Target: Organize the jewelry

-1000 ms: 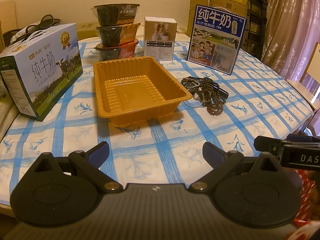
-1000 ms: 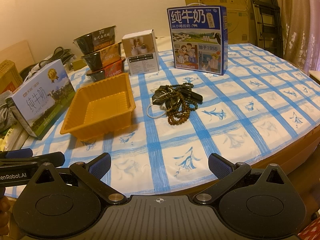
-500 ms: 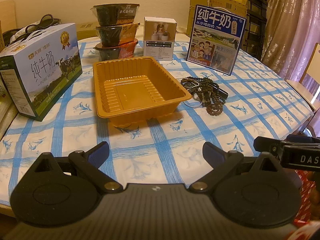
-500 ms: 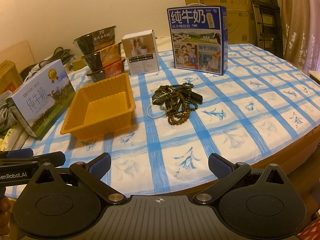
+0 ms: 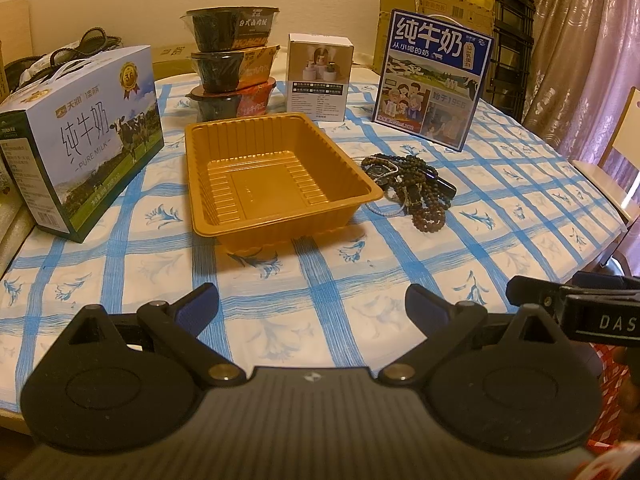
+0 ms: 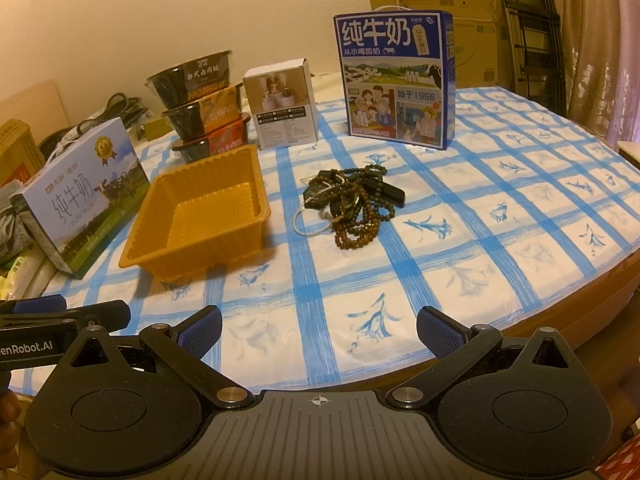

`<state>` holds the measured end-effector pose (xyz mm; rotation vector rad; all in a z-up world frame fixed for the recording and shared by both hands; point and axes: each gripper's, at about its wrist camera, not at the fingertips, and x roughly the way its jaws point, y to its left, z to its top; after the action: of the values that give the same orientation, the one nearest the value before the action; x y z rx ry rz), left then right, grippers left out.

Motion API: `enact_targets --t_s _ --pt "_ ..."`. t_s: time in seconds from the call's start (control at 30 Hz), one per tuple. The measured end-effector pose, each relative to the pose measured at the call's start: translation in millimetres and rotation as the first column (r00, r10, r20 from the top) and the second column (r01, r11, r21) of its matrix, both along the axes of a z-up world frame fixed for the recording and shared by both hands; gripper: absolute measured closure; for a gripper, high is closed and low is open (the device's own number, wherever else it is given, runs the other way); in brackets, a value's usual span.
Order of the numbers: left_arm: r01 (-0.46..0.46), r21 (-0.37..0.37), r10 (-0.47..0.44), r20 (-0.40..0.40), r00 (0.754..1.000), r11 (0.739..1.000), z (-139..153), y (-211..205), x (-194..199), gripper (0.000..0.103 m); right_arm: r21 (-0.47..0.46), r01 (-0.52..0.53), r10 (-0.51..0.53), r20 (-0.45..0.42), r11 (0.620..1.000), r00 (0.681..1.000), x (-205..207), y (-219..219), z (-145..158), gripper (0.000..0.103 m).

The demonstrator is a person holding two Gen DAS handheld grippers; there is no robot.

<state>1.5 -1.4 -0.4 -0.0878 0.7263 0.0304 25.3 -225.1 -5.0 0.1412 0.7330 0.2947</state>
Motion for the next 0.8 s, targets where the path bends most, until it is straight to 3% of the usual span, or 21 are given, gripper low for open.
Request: enact_targets --t_s 0.6,0.8 --pt "-0.006 -0.019 0.006 -0.012 1.000 1.000 -8.0 2.4 9.7 0.004 -0.003 0.007 -0.007 -0.003 1.000 1.000 5.4 -0.4 -4.7 0.000" --pt "-0.051 -0.020 0.051 -0.023 0.998 0.998 -20.2 15.4 21.1 0.004 0.012 0.024 -0.024 0.011 1.000 1.000 13.8 -0.1 -11.6 0.000"
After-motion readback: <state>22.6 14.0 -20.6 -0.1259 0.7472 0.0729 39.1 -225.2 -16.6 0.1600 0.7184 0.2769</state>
